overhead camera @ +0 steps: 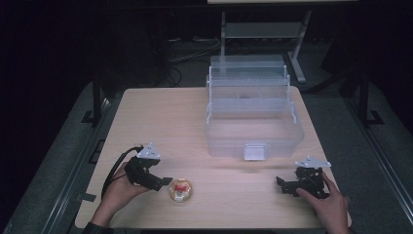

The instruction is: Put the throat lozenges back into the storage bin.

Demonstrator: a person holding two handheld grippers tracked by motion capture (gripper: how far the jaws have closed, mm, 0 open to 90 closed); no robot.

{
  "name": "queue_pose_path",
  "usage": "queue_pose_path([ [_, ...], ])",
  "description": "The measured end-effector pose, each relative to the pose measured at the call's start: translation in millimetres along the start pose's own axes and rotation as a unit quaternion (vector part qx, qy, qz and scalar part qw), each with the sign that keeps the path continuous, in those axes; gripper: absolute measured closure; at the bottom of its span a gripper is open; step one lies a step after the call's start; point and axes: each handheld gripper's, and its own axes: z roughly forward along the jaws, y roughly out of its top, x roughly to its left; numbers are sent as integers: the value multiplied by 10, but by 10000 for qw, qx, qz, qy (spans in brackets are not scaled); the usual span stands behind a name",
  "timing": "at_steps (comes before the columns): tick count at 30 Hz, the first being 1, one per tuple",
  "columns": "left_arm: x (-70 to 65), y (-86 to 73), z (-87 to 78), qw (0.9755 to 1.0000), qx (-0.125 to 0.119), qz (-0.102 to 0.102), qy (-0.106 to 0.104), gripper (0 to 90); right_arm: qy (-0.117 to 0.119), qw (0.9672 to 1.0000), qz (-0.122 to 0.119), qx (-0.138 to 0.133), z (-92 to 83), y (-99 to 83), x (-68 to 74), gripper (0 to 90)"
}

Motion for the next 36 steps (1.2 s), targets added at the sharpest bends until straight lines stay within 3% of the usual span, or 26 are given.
queue_pose_path([
  [21,-169,86,144,9993,193,198,-239,144,0,10000,1,1,0,0,0,0],
  [36,-315,126,308,9970,478,469,-394,144,0,10000,-2,-1,0,0,0,0],
])
